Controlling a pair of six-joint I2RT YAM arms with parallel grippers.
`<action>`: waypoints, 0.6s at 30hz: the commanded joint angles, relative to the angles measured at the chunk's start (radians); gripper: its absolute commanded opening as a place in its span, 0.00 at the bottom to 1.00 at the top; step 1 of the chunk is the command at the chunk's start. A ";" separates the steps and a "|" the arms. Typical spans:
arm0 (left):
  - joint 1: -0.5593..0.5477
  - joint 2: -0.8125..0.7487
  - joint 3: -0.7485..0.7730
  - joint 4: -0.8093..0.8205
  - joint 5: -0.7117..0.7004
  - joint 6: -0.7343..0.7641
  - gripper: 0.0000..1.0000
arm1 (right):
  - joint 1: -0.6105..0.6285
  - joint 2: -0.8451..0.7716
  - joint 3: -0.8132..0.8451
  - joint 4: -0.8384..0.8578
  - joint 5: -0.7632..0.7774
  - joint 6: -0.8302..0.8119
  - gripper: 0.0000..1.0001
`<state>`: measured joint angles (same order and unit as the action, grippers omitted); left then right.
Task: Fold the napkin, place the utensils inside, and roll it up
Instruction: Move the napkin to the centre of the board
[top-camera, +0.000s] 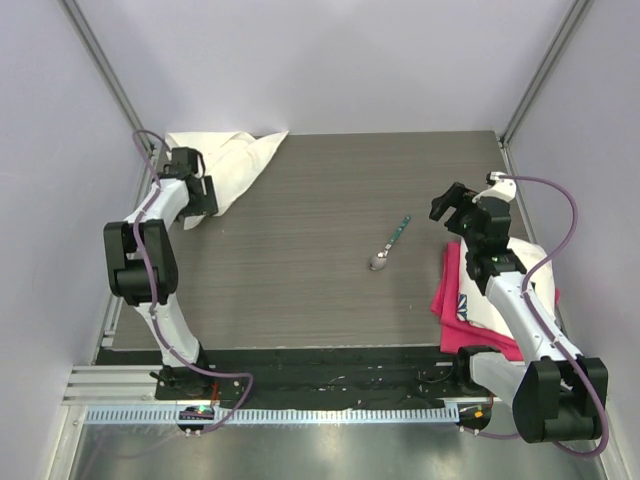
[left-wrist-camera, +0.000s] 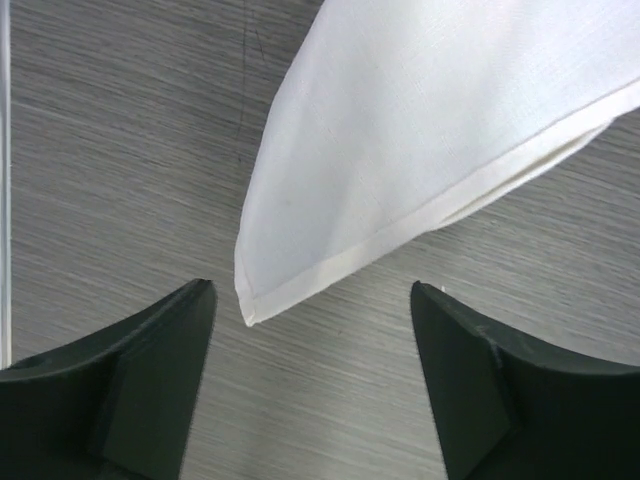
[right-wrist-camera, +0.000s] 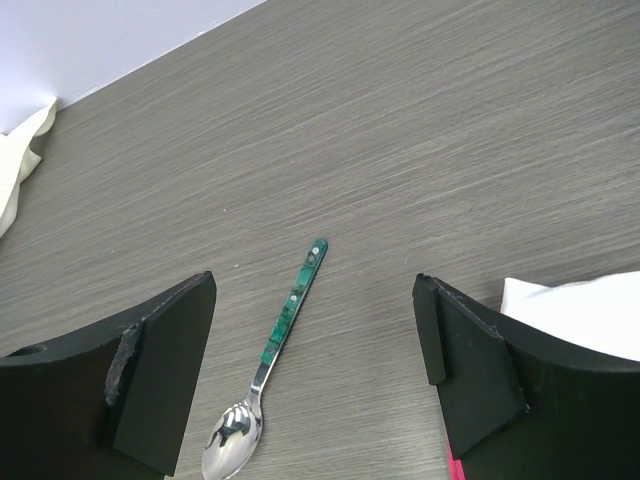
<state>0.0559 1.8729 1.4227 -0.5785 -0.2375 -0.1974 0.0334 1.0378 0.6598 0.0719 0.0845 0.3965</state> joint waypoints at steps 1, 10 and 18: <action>0.005 0.055 0.058 0.016 -0.033 0.023 0.80 | 0.002 -0.021 0.049 0.006 0.001 -0.001 0.89; 0.005 0.104 0.048 0.026 0.018 0.024 0.33 | 0.000 0.008 0.052 0.005 -0.029 0.007 0.89; -0.047 -0.099 -0.137 0.048 0.322 -0.204 0.00 | 0.000 0.044 0.086 -0.038 -0.071 -0.010 0.88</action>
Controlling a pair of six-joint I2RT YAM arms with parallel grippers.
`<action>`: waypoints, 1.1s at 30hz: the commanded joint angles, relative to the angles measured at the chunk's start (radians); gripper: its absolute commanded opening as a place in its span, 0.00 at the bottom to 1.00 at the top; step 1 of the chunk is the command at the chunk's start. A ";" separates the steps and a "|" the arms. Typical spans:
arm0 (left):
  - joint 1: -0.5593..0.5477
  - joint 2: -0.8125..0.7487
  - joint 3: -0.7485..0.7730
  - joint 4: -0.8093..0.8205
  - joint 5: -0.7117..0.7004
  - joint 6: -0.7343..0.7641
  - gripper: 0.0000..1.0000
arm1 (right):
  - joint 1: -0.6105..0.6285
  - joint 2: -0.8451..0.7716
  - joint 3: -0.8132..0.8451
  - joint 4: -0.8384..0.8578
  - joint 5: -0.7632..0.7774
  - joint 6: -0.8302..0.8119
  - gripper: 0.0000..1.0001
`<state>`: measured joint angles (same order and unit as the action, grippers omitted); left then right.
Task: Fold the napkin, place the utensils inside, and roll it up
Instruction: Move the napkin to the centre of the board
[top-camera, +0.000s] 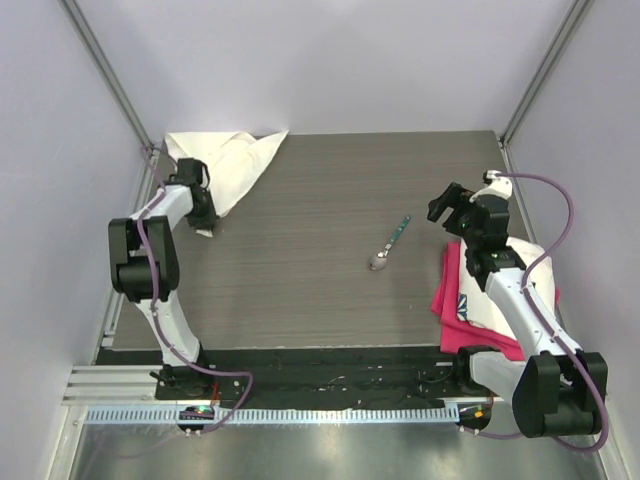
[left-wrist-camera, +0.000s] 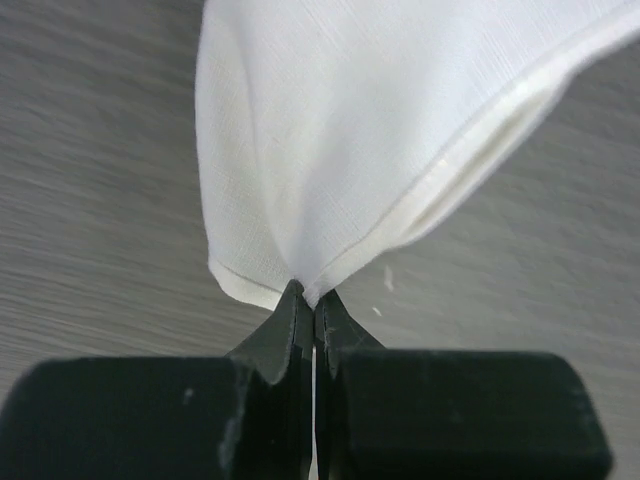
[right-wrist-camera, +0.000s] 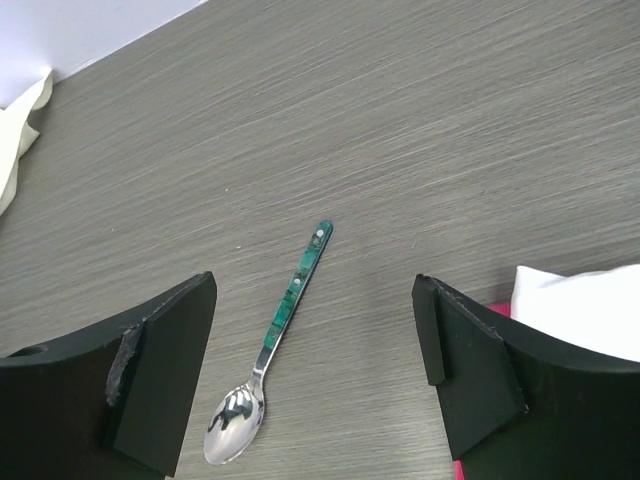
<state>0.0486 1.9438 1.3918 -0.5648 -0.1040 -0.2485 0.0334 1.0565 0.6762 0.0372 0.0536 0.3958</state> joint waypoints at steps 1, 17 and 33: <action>-0.039 -0.205 -0.143 0.054 0.214 -0.191 0.00 | 0.002 0.048 0.080 -0.005 -0.075 -0.005 0.87; -0.615 -0.583 -0.663 0.437 0.124 -0.693 0.00 | 0.223 0.267 0.198 -0.117 -0.161 -0.023 0.83; -0.863 -0.686 -0.501 0.101 -0.168 -0.459 0.91 | 0.358 0.487 0.365 -0.146 -0.124 0.014 0.82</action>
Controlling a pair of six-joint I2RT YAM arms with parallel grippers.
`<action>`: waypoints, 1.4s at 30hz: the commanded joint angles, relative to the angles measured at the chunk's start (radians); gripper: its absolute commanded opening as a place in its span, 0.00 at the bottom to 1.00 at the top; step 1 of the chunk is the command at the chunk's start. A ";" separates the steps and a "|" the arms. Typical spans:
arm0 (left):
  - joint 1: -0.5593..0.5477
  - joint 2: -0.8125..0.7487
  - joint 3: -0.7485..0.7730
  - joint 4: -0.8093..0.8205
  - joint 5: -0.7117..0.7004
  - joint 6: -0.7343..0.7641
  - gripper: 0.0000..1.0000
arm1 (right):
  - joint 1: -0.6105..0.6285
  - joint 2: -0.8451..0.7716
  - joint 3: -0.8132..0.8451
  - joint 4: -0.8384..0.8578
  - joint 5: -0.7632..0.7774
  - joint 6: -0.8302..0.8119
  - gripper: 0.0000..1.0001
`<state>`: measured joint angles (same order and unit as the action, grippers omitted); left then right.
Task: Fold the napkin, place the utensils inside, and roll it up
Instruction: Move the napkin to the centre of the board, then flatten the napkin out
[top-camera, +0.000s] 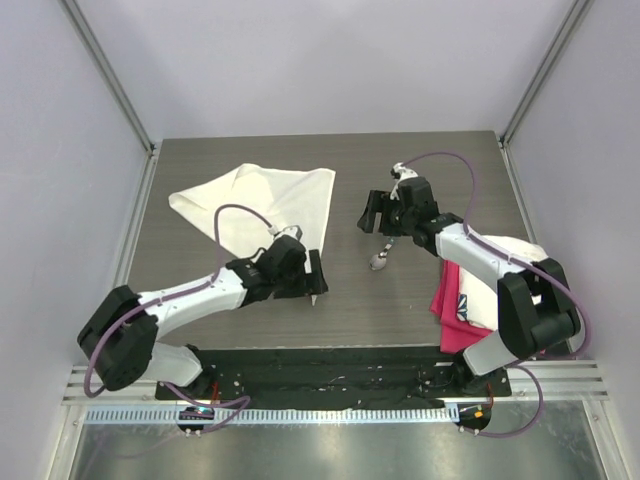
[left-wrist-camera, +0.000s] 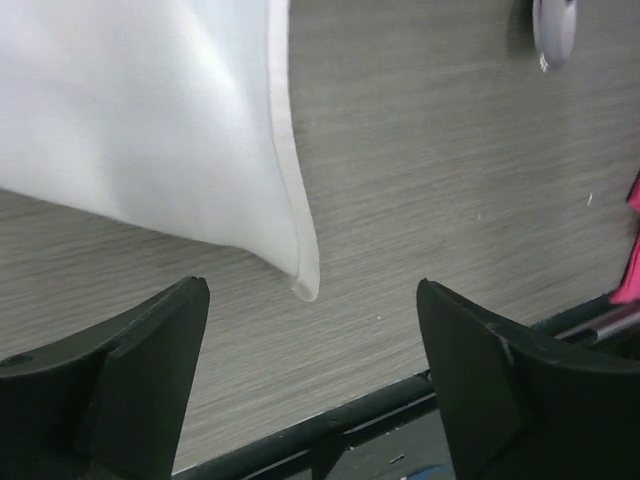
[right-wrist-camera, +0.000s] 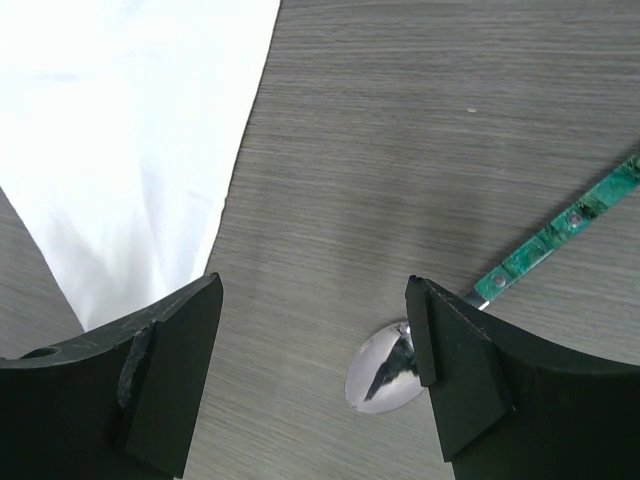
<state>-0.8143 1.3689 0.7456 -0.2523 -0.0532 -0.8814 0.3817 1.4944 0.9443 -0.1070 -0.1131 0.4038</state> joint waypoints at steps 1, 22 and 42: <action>0.007 -0.123 0.205 -0.250 -0.264 0.215 0.98 | 0.009 0.070 0.143 -0.005 0.043 -0.005 0.82; 0.372 0.084 0.515 -0.504 -0.412 0.559 0.98 | 0.066 0.858 1.071 -0.309 0.154 -0.129 0.69; 0.612 -0.057 0.495 -0.499 -0.123 0.636 0.99 | 0.068 1.126 1.372 -0.303 0.193 -0.145 0.68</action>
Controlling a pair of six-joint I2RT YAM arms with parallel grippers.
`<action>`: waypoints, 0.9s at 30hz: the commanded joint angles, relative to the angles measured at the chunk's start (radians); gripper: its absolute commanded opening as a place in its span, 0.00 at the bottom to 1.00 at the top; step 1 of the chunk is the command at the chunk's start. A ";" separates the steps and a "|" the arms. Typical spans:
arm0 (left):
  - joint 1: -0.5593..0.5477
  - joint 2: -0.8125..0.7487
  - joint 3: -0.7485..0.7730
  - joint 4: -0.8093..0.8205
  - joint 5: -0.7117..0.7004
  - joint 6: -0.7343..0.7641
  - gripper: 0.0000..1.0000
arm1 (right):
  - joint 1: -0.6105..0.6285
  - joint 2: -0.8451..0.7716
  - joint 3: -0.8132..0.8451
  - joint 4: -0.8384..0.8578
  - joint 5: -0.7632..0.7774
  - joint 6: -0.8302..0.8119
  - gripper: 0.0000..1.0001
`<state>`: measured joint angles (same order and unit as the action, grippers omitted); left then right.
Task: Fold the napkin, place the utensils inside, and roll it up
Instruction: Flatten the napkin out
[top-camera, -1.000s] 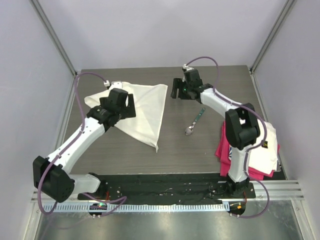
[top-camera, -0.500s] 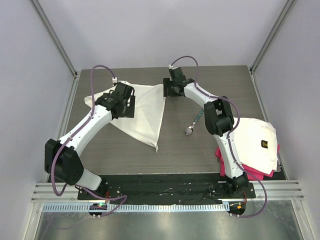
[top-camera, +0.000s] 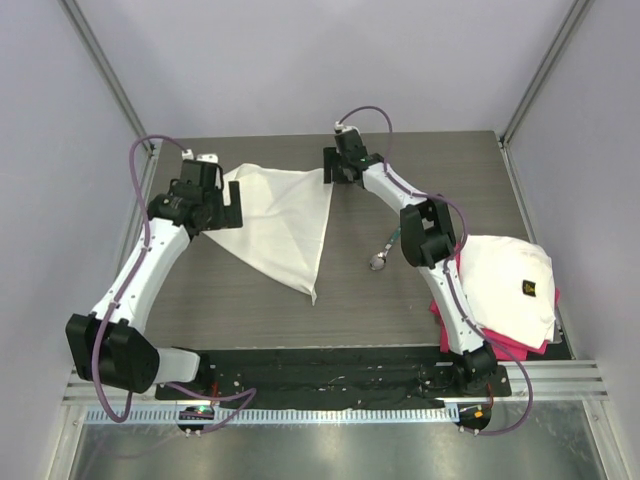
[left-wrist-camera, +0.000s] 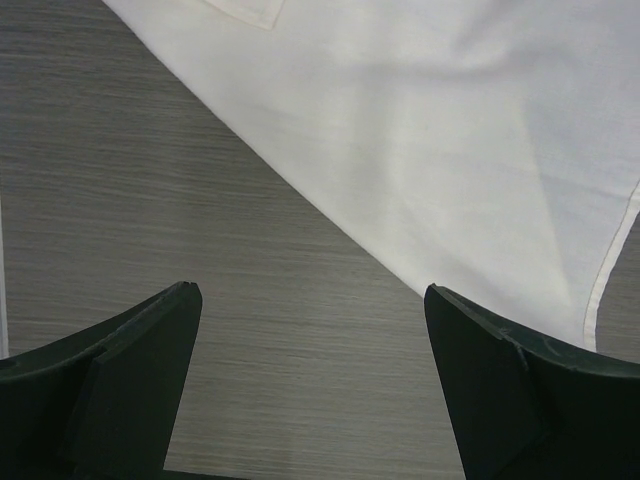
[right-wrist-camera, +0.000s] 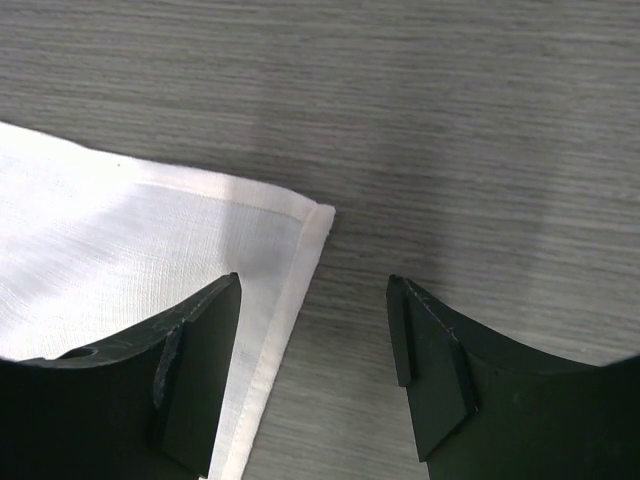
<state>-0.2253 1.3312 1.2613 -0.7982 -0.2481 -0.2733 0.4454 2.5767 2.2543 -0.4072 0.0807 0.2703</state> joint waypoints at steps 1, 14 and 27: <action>0.026 -0.021 -0.023 0.050 0.076 0.031 0.99 | 0.004 0.052 0.068 -0.002 -0.009 -0.011 0.68; 0.066 -0.076 -0.128 0.103 0.125 0.032 0.99 | 0.009 0.129 0.156 -0.008 -0.062 0.032 0.57; 0.086 -0.095 -0.145 0.126 0.171 0.003 0.99 | 0.018 0.138 0.169 0.001 -0.131 0.076 0.19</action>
<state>-0.1471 1.2812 1.1297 -0.7284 -0.1215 -0.2550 0.4465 2.6862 2.4027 -0.3710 0.0082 0.3161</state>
